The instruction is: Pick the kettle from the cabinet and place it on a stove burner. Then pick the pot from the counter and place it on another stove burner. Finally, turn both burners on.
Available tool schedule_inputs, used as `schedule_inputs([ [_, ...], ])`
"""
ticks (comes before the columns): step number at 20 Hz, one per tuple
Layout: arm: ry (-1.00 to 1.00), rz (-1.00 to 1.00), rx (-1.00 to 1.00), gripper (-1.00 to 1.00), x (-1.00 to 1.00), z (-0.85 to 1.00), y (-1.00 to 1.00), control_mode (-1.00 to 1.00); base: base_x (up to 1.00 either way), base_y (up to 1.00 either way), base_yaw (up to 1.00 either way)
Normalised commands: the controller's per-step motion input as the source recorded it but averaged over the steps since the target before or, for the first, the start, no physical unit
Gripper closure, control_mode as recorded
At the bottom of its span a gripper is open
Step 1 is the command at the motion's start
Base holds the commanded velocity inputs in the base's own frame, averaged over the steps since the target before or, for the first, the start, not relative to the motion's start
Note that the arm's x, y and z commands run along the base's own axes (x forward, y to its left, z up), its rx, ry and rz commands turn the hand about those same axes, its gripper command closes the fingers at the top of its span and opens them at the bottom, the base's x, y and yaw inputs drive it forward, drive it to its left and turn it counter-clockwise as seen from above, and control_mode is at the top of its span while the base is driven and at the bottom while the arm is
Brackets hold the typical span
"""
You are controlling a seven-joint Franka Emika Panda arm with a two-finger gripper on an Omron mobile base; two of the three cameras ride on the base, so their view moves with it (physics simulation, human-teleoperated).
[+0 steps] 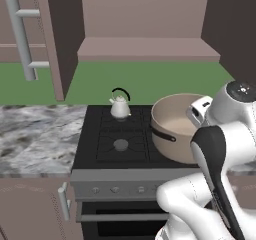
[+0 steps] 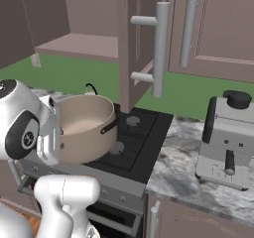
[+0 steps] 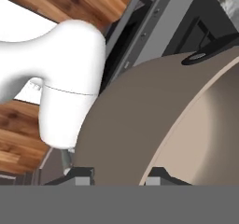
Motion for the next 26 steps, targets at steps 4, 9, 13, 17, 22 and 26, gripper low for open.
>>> schedule_inputs([
  [4, 0.01, 0.04, 0.00, 1.00, 0.43, -0.12, 0.33, -1.00, 0.00, 0.00, 0.00],
  [9, 0.00, 0.05, 0.00, 1.00, 0.35, -0.12, 0.24, -1.00, 0.00, 0.00, 0.00],
  [13, 0.00, 0.05, 0.00, 1.00, 0.17, -0.16, 0.01, -1.00, 0.00, 0.00, 0.00],
  [17, 0.00, 0.04, 0.00, 1.00, 0.21, -0.20, 0.03, -1.00, 0.00, 0.00, 0.00],
  [22, 0.00, 0.04, 0.01, 1.00, 0.29, -0.23, 0.14, -1.00, 0.00, 0.00, 0.00],
  [26, 0.00, 0.02, 0.00, 1.00, 0.28, -0.20, 0.25, -1.00, 0.00, 0.00, 0.00],
])
